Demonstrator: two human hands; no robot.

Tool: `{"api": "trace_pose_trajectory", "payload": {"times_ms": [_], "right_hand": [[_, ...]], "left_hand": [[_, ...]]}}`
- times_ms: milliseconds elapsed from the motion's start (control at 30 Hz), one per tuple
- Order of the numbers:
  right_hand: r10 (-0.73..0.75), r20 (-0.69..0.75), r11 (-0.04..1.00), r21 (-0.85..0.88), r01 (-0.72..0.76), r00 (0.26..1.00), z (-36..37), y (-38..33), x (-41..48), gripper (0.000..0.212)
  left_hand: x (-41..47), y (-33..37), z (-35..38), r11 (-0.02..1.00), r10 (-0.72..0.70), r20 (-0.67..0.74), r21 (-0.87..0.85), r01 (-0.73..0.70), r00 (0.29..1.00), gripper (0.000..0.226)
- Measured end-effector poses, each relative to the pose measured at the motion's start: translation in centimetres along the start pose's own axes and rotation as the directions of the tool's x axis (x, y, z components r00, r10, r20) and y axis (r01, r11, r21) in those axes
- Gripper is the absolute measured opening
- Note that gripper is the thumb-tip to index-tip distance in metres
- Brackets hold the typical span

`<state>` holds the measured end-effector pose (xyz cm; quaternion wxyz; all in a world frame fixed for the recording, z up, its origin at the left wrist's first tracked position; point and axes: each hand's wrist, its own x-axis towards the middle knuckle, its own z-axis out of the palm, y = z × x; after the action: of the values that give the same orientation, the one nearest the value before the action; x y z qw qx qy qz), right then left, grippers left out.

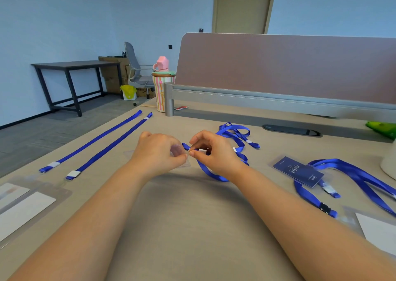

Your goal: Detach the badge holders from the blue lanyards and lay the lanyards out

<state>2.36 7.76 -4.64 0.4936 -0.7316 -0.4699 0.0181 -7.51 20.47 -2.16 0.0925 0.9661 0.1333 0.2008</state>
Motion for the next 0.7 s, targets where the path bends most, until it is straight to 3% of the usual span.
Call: {"api": "trace_pose_trajectory", "payload": {"times_ms": [267,700], "right_hand": [[-0.063,0.092,0.969,-0.235,0.083,0.994,-0.06,-0.06,0.0,0.017],[-0.04,0.118,0.973,-0.219,0.065,0.992,-0.45,-0.75,-0.18,0.012]], "left_hand": [[0.06,-0.09,-0.14,1.0,0.01,-0.015,0.012,-0.009,1.0,0.018],[0.0,0.28,-0.25,0.995,-0.007,-0.021,-0.104,0.004,1.0,0.012]]}}
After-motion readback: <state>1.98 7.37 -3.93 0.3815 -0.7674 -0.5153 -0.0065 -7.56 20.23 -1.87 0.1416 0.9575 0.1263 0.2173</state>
